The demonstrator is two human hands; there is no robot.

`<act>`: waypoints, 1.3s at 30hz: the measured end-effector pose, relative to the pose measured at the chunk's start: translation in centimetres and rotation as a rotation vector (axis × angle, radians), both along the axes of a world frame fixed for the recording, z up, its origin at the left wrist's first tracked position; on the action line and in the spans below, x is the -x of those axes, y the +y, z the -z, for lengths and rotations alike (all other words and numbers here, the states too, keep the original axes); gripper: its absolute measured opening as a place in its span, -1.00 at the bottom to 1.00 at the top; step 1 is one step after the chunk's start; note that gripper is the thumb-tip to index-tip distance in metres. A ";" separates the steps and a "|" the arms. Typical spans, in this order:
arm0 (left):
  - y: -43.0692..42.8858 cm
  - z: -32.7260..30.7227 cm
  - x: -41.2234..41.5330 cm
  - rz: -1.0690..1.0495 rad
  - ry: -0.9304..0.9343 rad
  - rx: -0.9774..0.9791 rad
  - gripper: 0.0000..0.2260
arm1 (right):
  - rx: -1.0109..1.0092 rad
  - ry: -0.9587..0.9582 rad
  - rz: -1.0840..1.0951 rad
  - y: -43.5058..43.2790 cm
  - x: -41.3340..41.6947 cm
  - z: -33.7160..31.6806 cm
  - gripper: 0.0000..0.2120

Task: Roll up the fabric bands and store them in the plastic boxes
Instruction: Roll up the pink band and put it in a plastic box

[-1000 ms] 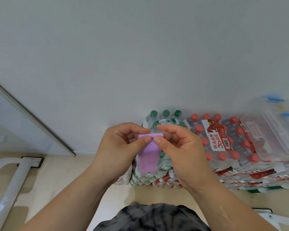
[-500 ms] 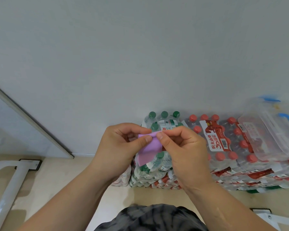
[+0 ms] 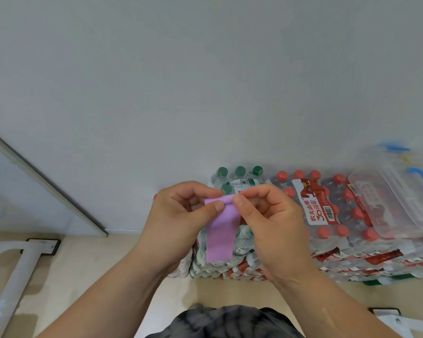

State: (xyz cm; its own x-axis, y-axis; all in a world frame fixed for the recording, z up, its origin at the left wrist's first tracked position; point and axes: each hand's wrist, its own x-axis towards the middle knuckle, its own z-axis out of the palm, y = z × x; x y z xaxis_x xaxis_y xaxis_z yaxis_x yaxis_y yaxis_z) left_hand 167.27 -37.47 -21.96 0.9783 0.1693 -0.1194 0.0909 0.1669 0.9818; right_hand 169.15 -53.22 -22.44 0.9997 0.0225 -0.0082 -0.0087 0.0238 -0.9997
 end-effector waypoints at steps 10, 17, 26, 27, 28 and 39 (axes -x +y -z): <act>-0.7 -0.5 -0.1 0.015 0.009 0.029 -0.89 | 0.042 -0.022 -0.041 -0.6 -0.4 -0.5 -0.79; -0.7 -0.3 -0.3 0.008 -0.007 -0.013 -0.86 | 0.104 -0.030 -0.048 -1.1 -0.8 -0.4 -0.86; -1.5 -0.9 -0.7 0.000 0.010 0.015 -0.86 | 0.063 -0.062 0.022 -1.0 -0.3 -0.9 -0.75; -1.7 -1.0 -0.9 -0.004 -0.001 0.011 -0.85 | 0.074 -0.077 0.037 -0.9 -0.3 -0.9 -0.73; -2.0 -1.1 -1.0 -0.003 -0.010 0.013 -0.83 | 0.078 -0.088 0.052 -0.8 -0.2 -0.8 -0.71; -4.2 -0.7 -1.9 0.066 -0.067 -0.016 -0.78 | 0.081 -0.132 0.112 -2.4 -0.7 -1.6 -0.89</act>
